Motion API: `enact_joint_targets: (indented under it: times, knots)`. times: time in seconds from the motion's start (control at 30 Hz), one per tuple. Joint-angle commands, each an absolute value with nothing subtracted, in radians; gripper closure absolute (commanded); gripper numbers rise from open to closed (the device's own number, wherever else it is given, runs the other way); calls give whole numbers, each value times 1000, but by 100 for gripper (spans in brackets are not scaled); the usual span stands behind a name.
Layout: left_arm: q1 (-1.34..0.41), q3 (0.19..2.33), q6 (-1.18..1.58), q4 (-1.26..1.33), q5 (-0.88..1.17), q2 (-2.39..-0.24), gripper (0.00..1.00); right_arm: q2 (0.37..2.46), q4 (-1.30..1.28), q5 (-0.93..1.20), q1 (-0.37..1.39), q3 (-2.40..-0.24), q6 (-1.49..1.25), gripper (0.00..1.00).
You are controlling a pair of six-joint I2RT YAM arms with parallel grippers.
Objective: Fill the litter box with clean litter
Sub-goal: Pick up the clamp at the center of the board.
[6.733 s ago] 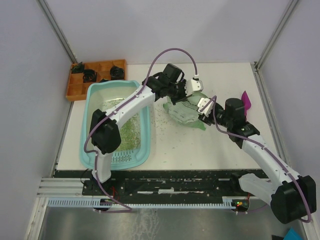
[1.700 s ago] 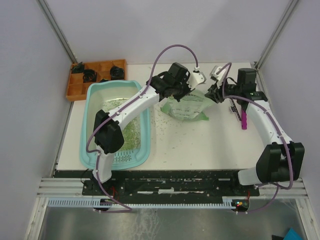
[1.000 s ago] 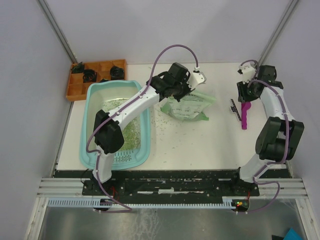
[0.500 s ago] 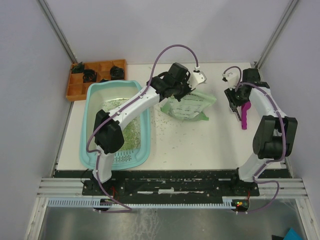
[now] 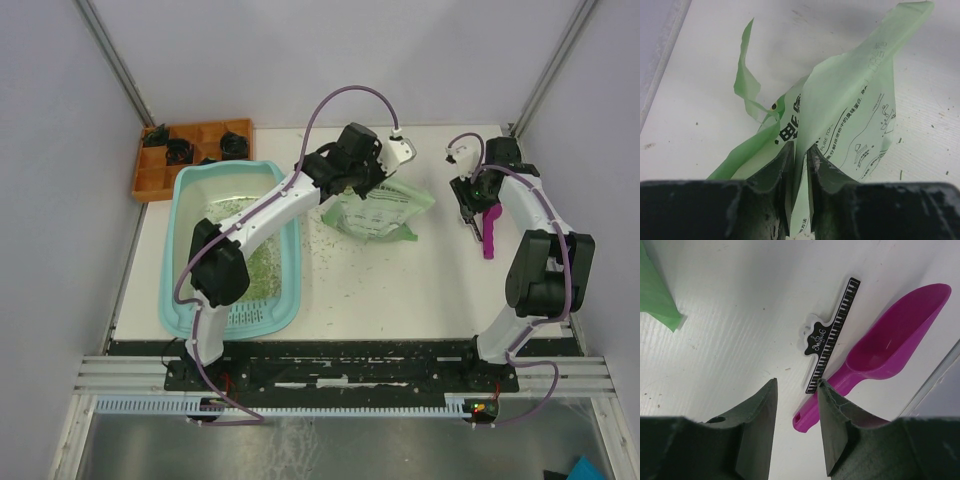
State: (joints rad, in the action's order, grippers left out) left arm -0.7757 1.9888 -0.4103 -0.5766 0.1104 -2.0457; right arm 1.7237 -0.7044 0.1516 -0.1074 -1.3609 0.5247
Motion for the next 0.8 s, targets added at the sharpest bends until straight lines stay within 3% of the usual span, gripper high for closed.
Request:
enact_joint_targets:
  times: [0.0,0.77]
  knots:
    - [-787,2040,-366,-475,167,-2039,76,1724,-685,129,-110,-1389,507,54]
    - [-791,2031,-296,-268,205,-1895,74,1713,-635,116,-113,-1392,473,55]
